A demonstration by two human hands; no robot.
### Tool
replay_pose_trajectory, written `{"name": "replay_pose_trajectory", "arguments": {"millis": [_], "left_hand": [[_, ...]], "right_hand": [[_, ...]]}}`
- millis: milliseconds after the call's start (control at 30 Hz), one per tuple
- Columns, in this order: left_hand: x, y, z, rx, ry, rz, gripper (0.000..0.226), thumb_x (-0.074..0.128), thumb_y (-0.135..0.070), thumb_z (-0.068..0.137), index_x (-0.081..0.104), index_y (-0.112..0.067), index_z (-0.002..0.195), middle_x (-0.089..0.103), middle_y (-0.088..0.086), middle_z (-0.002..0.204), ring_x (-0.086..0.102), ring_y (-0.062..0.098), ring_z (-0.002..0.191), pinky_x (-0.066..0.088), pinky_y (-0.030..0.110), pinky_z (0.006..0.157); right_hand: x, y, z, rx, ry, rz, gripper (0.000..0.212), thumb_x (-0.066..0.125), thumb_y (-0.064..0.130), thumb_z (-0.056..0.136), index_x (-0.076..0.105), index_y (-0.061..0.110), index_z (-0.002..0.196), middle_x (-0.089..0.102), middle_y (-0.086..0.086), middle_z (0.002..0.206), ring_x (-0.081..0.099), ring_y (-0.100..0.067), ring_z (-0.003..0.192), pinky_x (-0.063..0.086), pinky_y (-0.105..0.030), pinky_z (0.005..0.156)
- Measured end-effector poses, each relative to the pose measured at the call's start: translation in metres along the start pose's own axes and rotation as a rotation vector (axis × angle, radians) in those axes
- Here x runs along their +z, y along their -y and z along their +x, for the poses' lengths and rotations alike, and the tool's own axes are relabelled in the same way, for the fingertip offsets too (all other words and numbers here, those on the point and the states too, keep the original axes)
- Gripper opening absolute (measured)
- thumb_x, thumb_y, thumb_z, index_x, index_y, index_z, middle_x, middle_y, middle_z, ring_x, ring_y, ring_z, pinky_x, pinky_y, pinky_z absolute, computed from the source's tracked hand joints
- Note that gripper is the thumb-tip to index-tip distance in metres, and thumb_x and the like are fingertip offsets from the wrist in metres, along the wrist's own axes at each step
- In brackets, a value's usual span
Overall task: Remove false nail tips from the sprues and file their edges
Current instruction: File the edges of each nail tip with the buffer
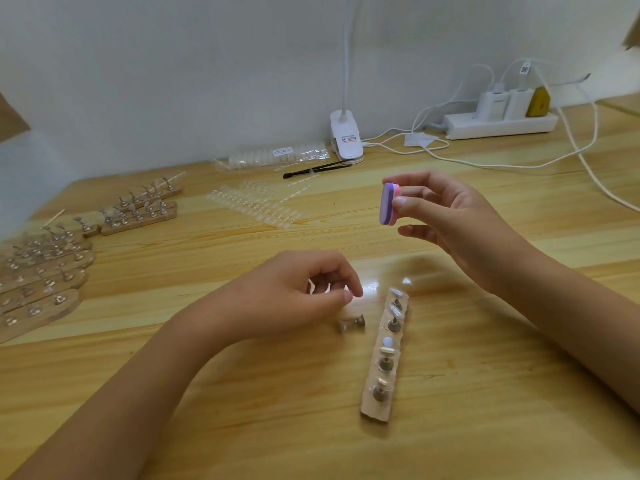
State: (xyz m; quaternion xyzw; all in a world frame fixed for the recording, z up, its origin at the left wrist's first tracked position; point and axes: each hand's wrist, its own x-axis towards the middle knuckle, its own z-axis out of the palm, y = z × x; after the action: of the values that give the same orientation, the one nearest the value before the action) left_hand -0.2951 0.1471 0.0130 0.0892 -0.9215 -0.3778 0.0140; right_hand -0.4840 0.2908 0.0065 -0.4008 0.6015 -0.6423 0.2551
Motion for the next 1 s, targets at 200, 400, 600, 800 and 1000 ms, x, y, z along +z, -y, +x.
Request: {"name": "replay_pose_trajectory", "arguments": {"millis": [200,400,600,800,1000], "left_hand": [[-0.009,0.005,-0.005,-0.136,0.213,0.104,0.036,0.074,-0.060,0.065,0.064,-0.048,0.097,0.056,-0.025,0.096,0.053,-0.003,0.084,0.048,0.018,0.076],[-0.007,0.003,-0.003,-0.117,0.177,0.100,0.008,0.075,-0.035,0.083,0.069,-0.038,0.087,0.062,-0.018,0.090,0.056,0.000,0.074,0.053,0.024,0.071],[-0.003,0.003,-0.002,-0.057,0.163,0.041,0.009,0.077,-0.031,0.083,0.071,-0.035,0.088,0.064,-0.015,0.087,0.058,0.002,0.074,0.051,0.020,0.068],[0.004,0.001,-0.001,-0.006,0.141,0.067,0.007,0.076,-0.034,0.084,0.073,-0.036,0.090,0.064,-0.015,0.089,0.058,0.003,0.075,0.049,0.018,0.067],[0.002,-0.001,-0.002,-0.013,0.125,-0.065,0.003,0.076,-0.033,0.085,0.075,-0.035,0.087,0.062,-0.019,0.076,0.051,0.000,0.068,0.045,0.019,0.064]], "right_hand": [[0.001,0.001,-0.001,-0.011,0.027,-0.042,0.022,0.063,0.018,0.092,0.066,0.025,0.113,0.071,0.005,0.093,0.070,-0.008,0.088,0.057,-0.022,0.078],[0.003,0.000,-0.001,0.001,0.040,-0.071,0.021,0.064,0.019,0.092,0.067,0.025,0.112,0.072,-0.003,0.101,0.070,-0.007,0.088,0.056,-0.019,0.076],[0.002,0.001,-0.001,0.002,0.044,-0.082,0.021,0.064,0.020,0.091,0.067,0.026,0.111,0.072,-0.001,0.100,0.070,-0.006,0.087,0.055,-0.017,0.074],[0.003,0.001,-0.001,0.007,0.048,-0.084,0.021,0.064,0.018,0.092,0.067,0.026,0.111,0.073,0.003,0.097,0.070,-0.006,0.088,0.055,-0.018,0.075],[0.002,0.001,-0.001,0.011,0.045,-0.082,0.021,0.064,0.018,0.093,0.067,0.025,0.112,0.073,0.003,0.097,0.070,-0.007,0.089,0.056,-0.019,0.076]]}}
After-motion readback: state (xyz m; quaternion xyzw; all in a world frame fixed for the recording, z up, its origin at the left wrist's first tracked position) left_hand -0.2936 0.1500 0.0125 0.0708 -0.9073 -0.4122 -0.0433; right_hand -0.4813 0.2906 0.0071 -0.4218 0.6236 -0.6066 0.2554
